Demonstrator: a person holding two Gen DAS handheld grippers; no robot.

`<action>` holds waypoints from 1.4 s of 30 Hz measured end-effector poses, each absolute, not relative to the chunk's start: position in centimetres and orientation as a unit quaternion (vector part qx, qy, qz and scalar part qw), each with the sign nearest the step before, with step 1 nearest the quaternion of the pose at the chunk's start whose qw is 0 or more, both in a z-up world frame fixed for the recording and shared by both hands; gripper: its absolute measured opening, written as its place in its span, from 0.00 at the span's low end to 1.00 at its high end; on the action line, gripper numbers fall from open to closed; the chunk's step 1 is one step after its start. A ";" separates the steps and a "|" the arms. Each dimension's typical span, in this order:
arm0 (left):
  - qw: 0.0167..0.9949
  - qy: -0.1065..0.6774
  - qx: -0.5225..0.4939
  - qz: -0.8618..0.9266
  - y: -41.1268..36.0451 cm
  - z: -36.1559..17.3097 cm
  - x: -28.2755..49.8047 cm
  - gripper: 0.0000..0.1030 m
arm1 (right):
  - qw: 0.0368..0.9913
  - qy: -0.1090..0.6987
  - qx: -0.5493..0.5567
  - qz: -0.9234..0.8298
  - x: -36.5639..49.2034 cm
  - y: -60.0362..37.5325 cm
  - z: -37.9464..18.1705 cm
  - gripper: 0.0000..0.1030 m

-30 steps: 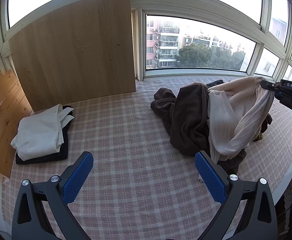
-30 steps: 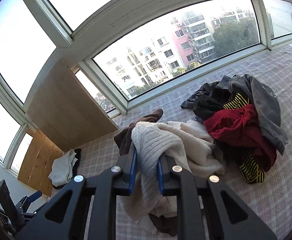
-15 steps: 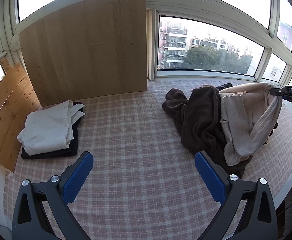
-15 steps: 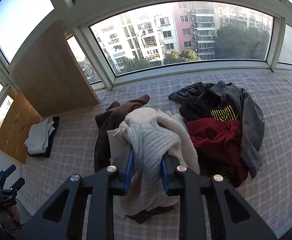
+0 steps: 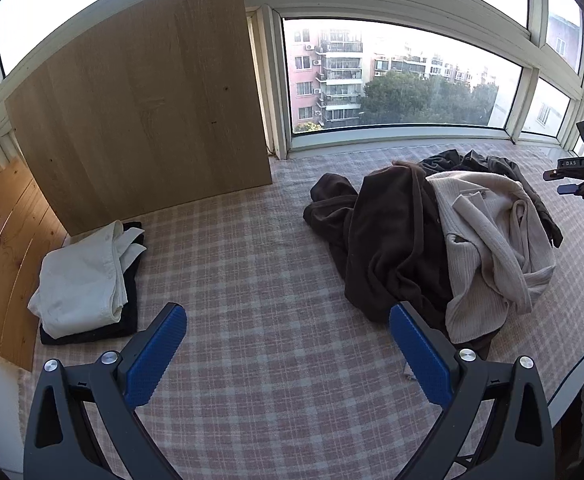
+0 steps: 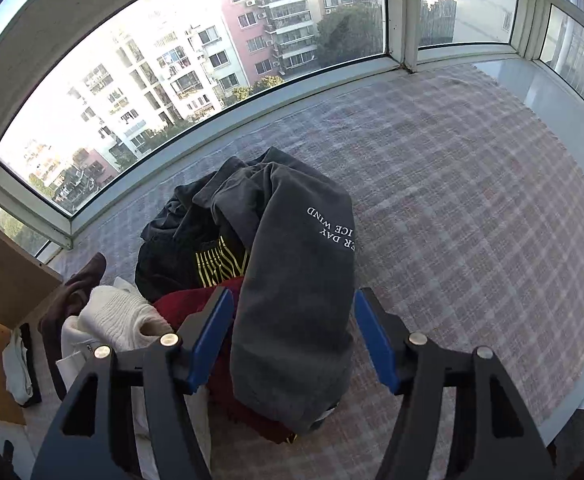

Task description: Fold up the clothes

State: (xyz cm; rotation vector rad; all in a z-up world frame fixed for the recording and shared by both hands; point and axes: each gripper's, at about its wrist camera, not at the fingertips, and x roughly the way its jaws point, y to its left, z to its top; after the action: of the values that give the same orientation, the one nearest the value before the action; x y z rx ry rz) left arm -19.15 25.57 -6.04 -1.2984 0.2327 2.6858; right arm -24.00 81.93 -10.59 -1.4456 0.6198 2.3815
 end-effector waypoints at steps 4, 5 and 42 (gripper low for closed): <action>0.081 0.092 -0.435 0.892 27.1 -6.2 -19.8 1.00 | 0.160 0.164 -0.532 0.815 -28.5 81.0 -13.1 0.61; 0.082 0.095 -0.434 0.892 27.4 -6.1 -19.9 1.00 | 0.168 0.151 -0.545 0.807 -29.5 81.0 -13.9 0.61; 0.073 0.049 -0.355 0.931 17.7 -0.3 -15.3 1.00 | 0.004 0.237 -0.269 0.934 -18.3 69.0 22.1 0.05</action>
State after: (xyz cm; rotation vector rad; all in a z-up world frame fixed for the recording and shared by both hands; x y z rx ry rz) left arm -15.27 17.67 -0.29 -1.0676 0.1484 2.7950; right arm -18.32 69.01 22.08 -0.8423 0.7437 2.9261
